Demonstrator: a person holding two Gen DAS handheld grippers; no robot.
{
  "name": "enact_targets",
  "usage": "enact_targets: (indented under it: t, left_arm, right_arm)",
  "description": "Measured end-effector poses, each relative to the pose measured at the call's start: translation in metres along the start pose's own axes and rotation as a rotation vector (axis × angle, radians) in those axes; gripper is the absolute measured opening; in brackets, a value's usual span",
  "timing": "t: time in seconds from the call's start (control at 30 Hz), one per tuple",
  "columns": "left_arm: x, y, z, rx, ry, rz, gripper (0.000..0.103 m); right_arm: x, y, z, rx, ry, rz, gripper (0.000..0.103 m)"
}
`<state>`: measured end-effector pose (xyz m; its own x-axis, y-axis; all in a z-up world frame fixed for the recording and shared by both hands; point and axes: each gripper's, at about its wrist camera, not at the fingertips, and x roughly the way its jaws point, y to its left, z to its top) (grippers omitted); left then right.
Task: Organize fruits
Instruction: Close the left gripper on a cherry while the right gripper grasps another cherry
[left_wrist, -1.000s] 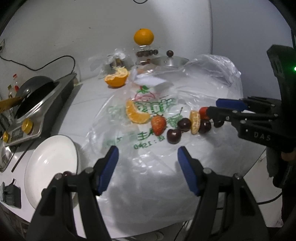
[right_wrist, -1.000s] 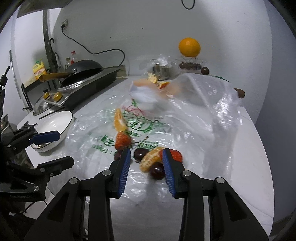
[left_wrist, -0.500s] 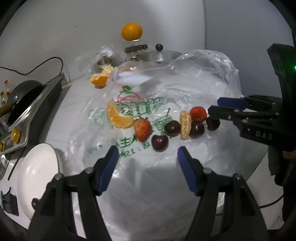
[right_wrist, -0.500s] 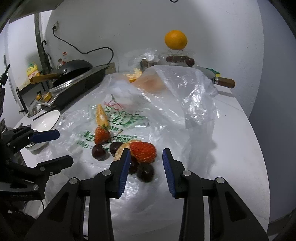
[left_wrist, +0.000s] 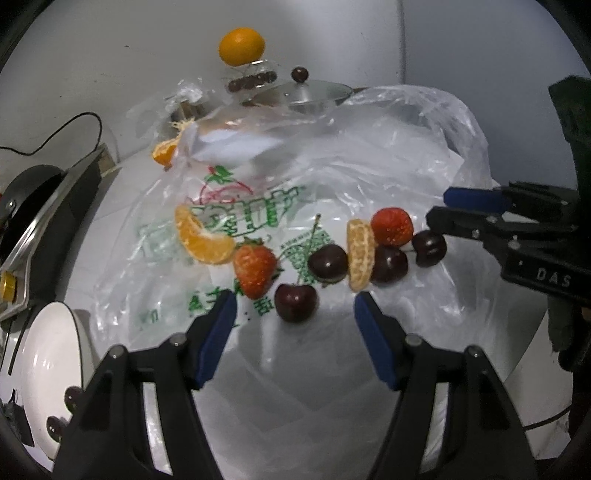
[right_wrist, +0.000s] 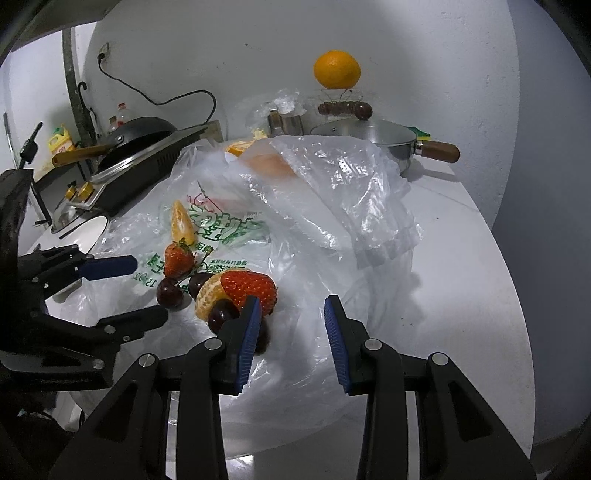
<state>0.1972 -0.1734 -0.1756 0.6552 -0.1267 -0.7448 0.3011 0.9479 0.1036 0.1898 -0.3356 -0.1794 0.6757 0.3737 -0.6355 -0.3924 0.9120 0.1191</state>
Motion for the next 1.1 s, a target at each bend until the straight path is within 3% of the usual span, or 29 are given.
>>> enact_targets:
  t: [0.3, 0.5, 0.77, 1.1]
  left_arm:
    - [0.013, -0.004, -0.002, 0.017, 0.017, -0.023, 0.067]
    - [0.022, 0.002, -0.002, 0.013, 0.034, -0.021, 0.052]
    - [0.026, 0.009, -0.001, 0.005, 0.036, -0.034, 0.042]
    - [0.027, 0.012, 0.002, 0.002, 0.031, -0.055, 0.029]
  right_arm:
    - [-0.001, -0.002, 0.0, -0.004, -0.002, 0.014, 0.038]
    - [-0.004, 0.004, -0.001, -0.024, 0.0, 0.036, 0.038]
    - [0.0, 0.019, -0.008, -0.07, 0.028, 0.089, 0.038]
    - [0.011, 0.024, -0.014, -0.08, 0.063, 0.072, 0.038]
